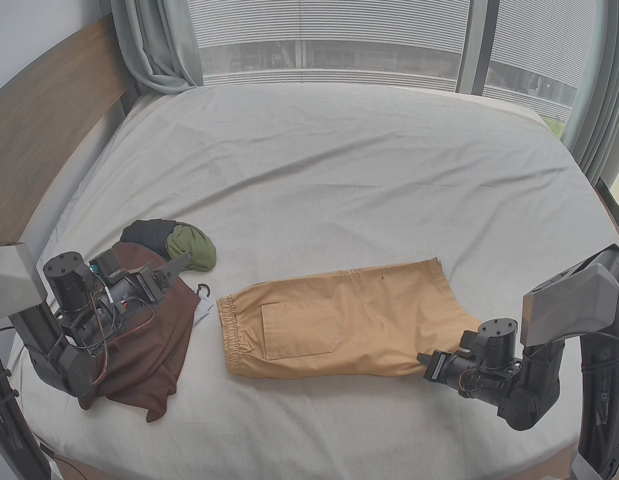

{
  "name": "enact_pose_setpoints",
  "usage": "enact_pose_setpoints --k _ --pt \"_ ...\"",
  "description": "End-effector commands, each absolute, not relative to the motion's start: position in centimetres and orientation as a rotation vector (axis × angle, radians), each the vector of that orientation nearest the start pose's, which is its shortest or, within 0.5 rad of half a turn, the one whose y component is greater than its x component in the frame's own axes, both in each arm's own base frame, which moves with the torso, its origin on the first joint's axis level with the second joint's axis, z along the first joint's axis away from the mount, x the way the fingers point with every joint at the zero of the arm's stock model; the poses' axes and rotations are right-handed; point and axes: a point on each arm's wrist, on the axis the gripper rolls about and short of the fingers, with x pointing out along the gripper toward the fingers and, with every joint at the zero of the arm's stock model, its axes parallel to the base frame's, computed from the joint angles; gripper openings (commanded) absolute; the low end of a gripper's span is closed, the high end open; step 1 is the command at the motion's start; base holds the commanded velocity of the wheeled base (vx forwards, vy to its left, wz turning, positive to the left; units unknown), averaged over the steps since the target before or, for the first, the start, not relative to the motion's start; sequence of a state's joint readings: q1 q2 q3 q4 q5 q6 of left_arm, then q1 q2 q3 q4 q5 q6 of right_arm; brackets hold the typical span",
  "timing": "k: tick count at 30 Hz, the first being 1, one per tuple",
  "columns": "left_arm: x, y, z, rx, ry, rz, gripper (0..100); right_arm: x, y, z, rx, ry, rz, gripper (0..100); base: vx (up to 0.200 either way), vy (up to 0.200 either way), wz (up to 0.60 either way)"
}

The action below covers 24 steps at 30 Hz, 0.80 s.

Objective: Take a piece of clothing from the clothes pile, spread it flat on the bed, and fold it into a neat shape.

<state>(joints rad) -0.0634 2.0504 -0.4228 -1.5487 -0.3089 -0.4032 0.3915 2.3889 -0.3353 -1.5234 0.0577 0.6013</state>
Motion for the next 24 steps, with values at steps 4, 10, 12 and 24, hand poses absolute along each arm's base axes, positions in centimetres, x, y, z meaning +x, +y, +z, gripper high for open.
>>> enact_pose_setpoints --k 4,10,12,24 --pt "30.3 -3.5 7.7 -0.41 0.169 -0.384 100 25.4 10.4 -3.8 0.466 0.687 0.246 0 0.0 0.0 0.0" --pt "30.4 -3.6 7.8 -0.413 0.171 -0.412 100 25.3 10.4 -3.9 0.465 0.694 0.242 100 0.0 0.0 0.0" --pt "30.3 -3.6 7.8 -0.411 0.177 -0.438 100 24.8 10.3 -3.8 0.458 0.708 0.244 100 0.0 0.0 0.0" --pt "29.0 -3.7 6.1 -0.406 0.284 -0.554 100 18.9 10.8 -2.5 0.365 0.881 0.405 100 0.0 0.0 0.0"
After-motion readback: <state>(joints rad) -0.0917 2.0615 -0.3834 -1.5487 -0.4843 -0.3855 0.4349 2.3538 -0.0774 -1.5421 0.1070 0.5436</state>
